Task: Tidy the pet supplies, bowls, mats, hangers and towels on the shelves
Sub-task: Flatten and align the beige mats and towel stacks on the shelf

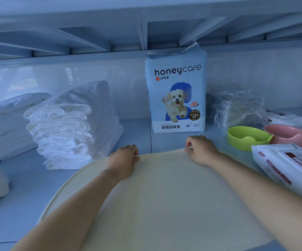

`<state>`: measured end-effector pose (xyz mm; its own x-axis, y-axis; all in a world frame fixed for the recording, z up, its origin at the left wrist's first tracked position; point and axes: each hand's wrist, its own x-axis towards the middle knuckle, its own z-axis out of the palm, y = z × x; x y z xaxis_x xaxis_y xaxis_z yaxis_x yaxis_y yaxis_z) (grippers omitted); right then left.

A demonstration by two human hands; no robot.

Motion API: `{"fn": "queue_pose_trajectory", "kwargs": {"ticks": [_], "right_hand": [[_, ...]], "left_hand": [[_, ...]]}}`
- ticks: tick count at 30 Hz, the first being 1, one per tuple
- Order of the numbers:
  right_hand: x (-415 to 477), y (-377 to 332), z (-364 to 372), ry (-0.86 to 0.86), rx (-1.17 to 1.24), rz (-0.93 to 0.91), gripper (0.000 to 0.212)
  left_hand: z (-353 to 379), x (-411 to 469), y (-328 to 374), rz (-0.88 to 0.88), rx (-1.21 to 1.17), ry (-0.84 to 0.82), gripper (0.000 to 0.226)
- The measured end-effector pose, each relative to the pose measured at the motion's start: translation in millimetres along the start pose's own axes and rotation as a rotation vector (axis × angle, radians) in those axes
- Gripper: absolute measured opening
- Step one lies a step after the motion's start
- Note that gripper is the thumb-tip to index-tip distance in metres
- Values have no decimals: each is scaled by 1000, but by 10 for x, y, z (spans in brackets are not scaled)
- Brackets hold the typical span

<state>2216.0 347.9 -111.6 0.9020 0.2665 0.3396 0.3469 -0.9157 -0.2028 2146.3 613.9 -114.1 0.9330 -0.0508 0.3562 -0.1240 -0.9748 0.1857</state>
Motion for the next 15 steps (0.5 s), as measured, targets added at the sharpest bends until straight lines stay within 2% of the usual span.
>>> {"fn": "queue_pose_trajectory", "kwargs": {"ticks": [5,10,15], "right_hand": [[16,-30,-124,-48,-141,109,16],[-28,-49,-129,-21,-229,132,19],[-182,42,43,163,90,153,15]], "left_hand": [[29,129,53,27,-44,-39,9],[99,110,46,22,-247,-17,11],[108,17,75,99,-157,214,22]]}}
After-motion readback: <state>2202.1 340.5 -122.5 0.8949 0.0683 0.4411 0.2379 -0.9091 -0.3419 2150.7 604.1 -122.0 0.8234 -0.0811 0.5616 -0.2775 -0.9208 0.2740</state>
